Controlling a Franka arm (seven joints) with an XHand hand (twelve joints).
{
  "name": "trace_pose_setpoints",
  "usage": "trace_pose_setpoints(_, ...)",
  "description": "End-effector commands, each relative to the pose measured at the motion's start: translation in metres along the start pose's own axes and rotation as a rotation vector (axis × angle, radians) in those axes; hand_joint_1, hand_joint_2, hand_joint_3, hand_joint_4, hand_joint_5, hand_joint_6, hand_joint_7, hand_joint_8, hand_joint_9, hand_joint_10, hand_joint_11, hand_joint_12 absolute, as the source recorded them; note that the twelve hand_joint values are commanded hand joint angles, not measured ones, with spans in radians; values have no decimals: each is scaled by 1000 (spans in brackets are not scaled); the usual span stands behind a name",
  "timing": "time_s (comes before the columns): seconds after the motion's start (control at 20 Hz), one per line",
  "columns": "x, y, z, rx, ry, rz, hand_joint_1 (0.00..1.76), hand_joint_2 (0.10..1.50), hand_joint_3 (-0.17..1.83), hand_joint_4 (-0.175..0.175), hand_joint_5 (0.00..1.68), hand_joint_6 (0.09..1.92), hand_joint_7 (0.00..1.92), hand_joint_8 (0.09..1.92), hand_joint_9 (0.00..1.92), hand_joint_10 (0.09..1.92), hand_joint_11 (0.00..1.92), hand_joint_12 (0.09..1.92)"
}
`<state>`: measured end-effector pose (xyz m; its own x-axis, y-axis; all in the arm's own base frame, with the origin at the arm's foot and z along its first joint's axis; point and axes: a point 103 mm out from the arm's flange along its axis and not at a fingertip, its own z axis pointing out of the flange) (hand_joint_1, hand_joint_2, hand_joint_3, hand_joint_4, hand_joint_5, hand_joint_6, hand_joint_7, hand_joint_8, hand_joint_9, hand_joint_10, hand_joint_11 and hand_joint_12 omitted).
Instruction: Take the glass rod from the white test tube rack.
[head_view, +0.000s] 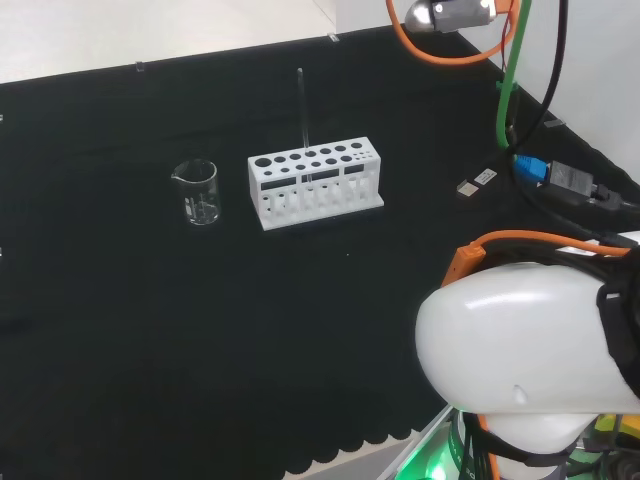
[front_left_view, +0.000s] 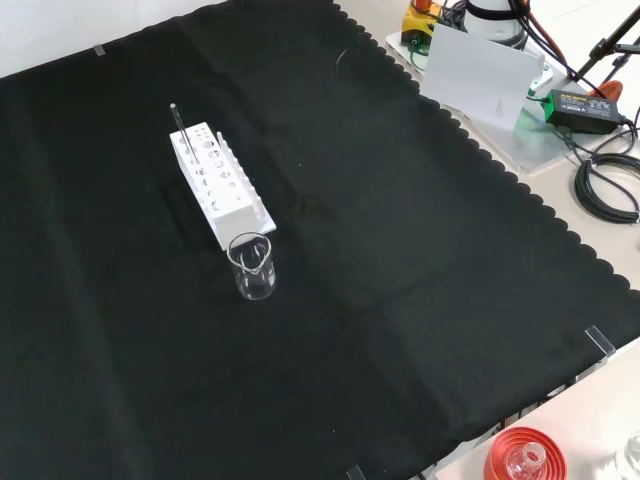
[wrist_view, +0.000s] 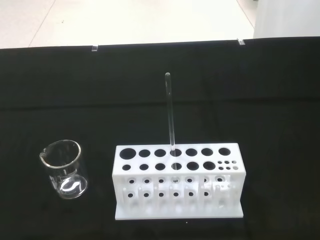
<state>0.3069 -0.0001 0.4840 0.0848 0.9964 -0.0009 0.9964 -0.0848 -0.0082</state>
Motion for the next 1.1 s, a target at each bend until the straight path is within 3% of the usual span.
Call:
trace_pose_setpoints(0.05, -1, 0, 1, -6, -4, -4, 352, 777, 516, -14, 4, 110, 0, 280, 9, 800, 15, 1371)
trace_pose_setpoints(0.35, -6, 2, 5, 5, 17, -8, 343, 845, 385, -16, 26, 87, 0, 265, 0, 819, 0, 1422)
trace_pose_setpoints(0.55, -9, 8, 7, 26, 4, 15, 342, 850, 374, -16, 30, 87, 0, 281, 0, 827, 0, 1422)
trace_pose_setpoints(0.85, -16, 10, 12, 1, 75, -38, 341, 861, 350, -19, 50, 87, 0, 362, 0, 881, 0, 1438)
trace_pose_setpoints(1.1, -6, 33, 13, 27, 53, -53, 346, 870, 334, -23, 77, 87, 0, 503, 24, 939, 7, 1484)
